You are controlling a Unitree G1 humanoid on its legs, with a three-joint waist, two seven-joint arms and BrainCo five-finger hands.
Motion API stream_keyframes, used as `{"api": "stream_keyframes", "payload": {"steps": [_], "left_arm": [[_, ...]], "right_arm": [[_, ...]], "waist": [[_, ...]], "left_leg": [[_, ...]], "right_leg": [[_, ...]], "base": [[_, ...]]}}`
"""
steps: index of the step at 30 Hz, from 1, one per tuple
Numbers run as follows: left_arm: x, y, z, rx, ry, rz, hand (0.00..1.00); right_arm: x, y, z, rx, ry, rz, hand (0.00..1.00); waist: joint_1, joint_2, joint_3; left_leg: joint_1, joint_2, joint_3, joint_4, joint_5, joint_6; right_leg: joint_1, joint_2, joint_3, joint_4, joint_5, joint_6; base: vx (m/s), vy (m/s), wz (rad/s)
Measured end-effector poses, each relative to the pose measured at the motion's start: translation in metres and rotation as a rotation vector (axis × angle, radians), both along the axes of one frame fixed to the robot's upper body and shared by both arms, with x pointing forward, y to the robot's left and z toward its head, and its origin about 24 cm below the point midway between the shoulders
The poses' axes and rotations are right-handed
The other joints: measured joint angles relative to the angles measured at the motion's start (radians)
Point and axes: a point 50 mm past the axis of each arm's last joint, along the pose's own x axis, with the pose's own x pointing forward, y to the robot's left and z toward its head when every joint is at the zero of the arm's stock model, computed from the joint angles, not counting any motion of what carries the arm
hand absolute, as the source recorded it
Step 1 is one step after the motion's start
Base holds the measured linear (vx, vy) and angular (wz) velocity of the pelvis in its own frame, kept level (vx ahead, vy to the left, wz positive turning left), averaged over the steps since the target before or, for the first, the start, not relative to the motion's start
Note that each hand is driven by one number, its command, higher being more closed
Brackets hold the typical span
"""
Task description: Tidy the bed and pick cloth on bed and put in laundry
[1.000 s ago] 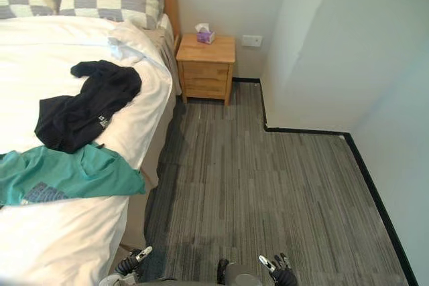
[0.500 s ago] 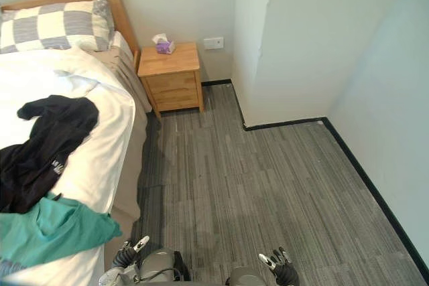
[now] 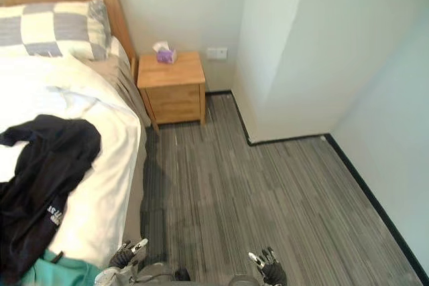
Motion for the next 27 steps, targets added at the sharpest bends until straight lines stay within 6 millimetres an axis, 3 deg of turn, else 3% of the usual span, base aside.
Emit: {"api": "stream_keyframes", "payload": {"steps": [3,5,6,8,9,10,12,16,22,23,26,27], "left_arm": [[-0.004,-0.002,-0.003,-0.009,0.029,-0.007,0.0],[-0.002,-0.005,-0.003,-0.018,0.029,-0.007,0.0],[-0.003,-0.007,-0.004,-0.025,0.036,-0.007,0.0],[-0.002,-0.009,-0.004,-0.031,0.037,-0.006,0.0],[-0.003,-0.01,-0.004,-0.035,0.036,-0.007,0.0],[0.002,-0.009,-0.003,-0.035,0.024,0.003,0.0],[0.008,-0.02,-0.003,-0.059,0.004,-0.002,0.0],[0.009,-0.023,-0.002,-0.048,-0.015,-0.019,0.0],[0.007,-0.017,-0.002,-0.035,-0.018,0.006,0.0],[0.003,-0.013,-0.002,-0.027,-0.018,0.037,0.0],[-0.008,-0.013,-0.003,-0.028,-0.019,0.086,0.0],[-0.011,-0.013,-0.002,-0.031,-0.036,0.121,0.0]], "right_arm": [[0.002,-0.01,0.003,-0.034,-0.03,-0.016,0.0],[0.0,-0.013,0.004,-0.043,-0.051,-0.019,0.0],[-0.001,-0.012,0.005,-0.042,-0.061,-0.002,0.0],[-0.005,-0.012,0.006,-0.044,-0.085,-0.009,0.0],[-0.012,-0.008,0.006,-0.031,-0.096,-0.026,0.0],[-0.019,-0.005,0.005,-0.007,-0.099,-0.063,0.0],[-0.01,-0.006,0.008,0.002,-0.149,-0.089,0.0],[-0.008,-0.004,0.009,0.003,-0.171,-0.057,0.0],[-0.009,0.0,0.008,0.006,-0.157,-0.054,0.0],[-0.012,0.001,0.007,0.007,-0.145,-0.074,0.0],[-0.021,-0.005,0.007,-0.021,-0.117,-0.086,0.0],[-0.026,-0.008,0.007,-0.033,-0.099,-0.075,0.0]], "waist": [[-0.027,0.017,-0.006],[-0.039,0.028,0.011],[-0.049,0.045,0.028],[-0.055,0.045,0.033],[-0.059,0.018,0.034],[-0.065,0.023,0.053],[-0.053,0.052,0.064],[-0.052,0.04,0.074],[-0.056,0.025,0.066],[-0.056,0.017,0.056],[-0.06,0.052,0.02],[-0.064,0.078,0.018]], "left_leg": [[0.113,0.011,-0.019,-0.103,0.031,-0.001],[0.164,0.047,-0.036,-0.121,0.03,-0.005],[0.188,0.088,-0.052,-0.124,0.029,-0.008],[0.211,0.129,-0.074,-0.14,0.03,-0.025],[0.229,0.131,-0.087,-0.148,0.017,-0.059],[0.26,0.156,-0.104,-0.152,-0.015,-0.119],[0.248,0.17,-0.103,-0.156,-0.005,-0.132],[0.29,0.172,-0.074,-0.173,0.028,-0.144],[0.286,0.178,-0.068,-0.142,0.031,-0.157],[0.249,0.191,-0.072,-0.046,0.032,-0.157],[0.06,0.28,-0.152,0.325,0.076,-0.186],[-0.04,0.319,-0.22,0.525,0.2,-0.181]], "right_leg": [[-0.131,0.002,-0.067,0.1,-0.048,-0.034],[-0.186,0.031,-0.125,0.032,-0.106,-0.043],[-0.208,0.071,-0.167,-0.071,-0.127,-0.058],[-0.241,0.113,-0.189,-0.278,-0.102,-0.06],[-0.238,0.113,-0.177,-0.462,-0.023,-0.047],[-0.213,0.136,-0.195,-0.508,0.031,-0.113],[-0.219,0.151,-0.206,-0.473,0.006,-0.139],[-0.218,0.143,-0.208,-0.356,-0.085,-0.162],[-0.222,0.147,-0.208,-0.336,-0.192,-0.136],[-0.219,0.153,-0.203,-0.345,-0.201,-0.138],[-0.167,0.215,-0.198,-0.431,-0.195,-0.132],[-0.127,0.258,-0.185,-0.48,-0.185,-0.154]], "base": [[0.35,-0.028,0.27],[0.42,-0.163,0.34],[0.43,-0.25,0.4],[0.45,-0.311,0.48],[0.54,-0.376,0.6],[0.56,-0.358,0.42],[0.27,-0.19,0.06],[0.17,-0.166,0.1],[0.12,-0.068,-0.05],[0.13,-0.1,-0.19],[0.15,-0.105,-0.2],[0.28,-0.057,-0.53]]}}
